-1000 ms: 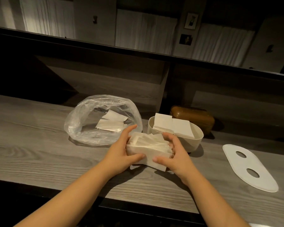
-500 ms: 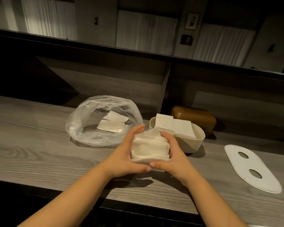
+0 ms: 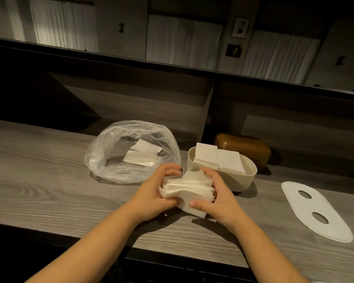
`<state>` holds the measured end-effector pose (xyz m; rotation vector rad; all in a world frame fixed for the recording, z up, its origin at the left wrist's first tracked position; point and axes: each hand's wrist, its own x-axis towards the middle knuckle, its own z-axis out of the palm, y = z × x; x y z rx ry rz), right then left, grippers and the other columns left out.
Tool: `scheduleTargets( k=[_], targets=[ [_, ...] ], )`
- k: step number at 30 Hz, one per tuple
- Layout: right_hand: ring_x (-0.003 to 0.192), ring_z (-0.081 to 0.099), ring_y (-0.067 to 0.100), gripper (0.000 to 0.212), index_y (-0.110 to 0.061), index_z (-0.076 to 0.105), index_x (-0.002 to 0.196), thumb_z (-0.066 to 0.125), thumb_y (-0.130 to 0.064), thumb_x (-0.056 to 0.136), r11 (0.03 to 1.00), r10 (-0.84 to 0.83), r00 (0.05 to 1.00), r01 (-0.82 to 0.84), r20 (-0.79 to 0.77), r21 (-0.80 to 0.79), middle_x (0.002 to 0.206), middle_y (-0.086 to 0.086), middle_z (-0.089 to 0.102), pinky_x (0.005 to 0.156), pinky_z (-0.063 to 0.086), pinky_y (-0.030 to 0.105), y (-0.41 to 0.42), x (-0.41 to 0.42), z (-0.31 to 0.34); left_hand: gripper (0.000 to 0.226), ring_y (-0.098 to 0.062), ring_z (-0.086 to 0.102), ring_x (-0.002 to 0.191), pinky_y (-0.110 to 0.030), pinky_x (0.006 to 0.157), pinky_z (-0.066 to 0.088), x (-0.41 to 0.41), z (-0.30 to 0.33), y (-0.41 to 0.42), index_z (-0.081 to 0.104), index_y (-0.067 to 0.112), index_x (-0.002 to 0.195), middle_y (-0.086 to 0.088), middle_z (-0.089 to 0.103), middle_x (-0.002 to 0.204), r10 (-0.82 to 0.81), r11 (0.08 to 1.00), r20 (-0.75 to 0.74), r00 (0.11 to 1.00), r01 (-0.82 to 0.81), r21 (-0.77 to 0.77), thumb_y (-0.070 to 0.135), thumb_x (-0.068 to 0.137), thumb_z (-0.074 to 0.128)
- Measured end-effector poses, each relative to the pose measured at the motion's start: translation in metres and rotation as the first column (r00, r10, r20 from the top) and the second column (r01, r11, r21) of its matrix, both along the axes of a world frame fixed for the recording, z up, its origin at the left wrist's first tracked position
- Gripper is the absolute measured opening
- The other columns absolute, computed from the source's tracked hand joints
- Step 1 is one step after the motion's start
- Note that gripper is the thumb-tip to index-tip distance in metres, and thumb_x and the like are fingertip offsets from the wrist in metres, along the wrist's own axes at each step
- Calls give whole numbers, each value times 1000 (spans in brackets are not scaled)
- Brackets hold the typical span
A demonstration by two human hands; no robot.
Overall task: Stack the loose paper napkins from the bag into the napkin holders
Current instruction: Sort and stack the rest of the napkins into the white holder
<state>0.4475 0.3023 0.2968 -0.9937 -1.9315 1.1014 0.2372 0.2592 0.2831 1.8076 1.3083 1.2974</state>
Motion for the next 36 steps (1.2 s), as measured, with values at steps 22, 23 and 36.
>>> scheduleTargets(
  k=[22, 23, 36],
  targets=[
    [81, 56, 15, 9, -17, 59, 88, 56, -15, 97, 880, -424, 896, 442, -133, 173, 87, 1, 60, 64, 44, 24, 13, 12, 36, 36, -6, 59, 89, -18, 72, 51, -1, 2, 0, 57, 41, 93, 9, 62, 102, -9, 995, 20, 1000, 11, -104, 13, 82, 76],
    [82, 55, 15, 9, -18, 56, 90, 53, -16, 98, 873, -440, 873, 471, -213, 127, 90, 1, 57, 63, 44, 24, 12, 14, 42, 35, -8, 59, 90, -18, 72, 51, -1, 2, 0, 57, 40, 94, 9, 62, 103, -9, 994, 24, 1000, 12, -109, 14, 82, 76],
    [93, 71, 21, 17, -10, 65, 104, 57, 0, 93, 882, -192, 878, -42, -439, -470, 102, 9, 73, 70, 59, 32, -16, -19, 33, 40, -22, 60, 92, -25, 66, 48, -2, 6, 19, 58, 35, 99, -3, 61, 108, 121, 973, 279, 953, -57, -225, 25, 69, 83]
  ],
)
